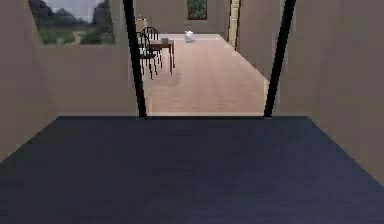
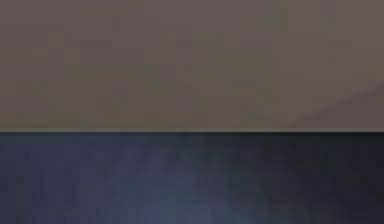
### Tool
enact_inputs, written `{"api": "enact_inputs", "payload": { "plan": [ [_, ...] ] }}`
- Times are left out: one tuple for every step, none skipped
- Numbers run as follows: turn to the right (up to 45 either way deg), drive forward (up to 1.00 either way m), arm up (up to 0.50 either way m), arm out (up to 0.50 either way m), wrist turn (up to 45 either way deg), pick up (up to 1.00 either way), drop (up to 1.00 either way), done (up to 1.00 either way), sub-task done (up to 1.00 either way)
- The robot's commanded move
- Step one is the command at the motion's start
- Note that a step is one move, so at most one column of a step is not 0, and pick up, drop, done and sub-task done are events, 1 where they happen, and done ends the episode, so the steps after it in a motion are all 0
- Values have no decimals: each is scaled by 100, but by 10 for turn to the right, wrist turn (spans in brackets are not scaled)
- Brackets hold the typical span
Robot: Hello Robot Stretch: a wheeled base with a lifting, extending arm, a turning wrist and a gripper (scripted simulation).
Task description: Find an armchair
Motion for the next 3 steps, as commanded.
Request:
{"api": "enact_inputs", "payload": {
  "plan": [
    [60, 0, 0, 0, 0, 0, 0, 0, 0],
    [0, 100, 0, 0, 0, 0, 0, 0, 0],
    [0, 100, 0, 0, 0, 0, 0, 0, 0]
  ]
}}
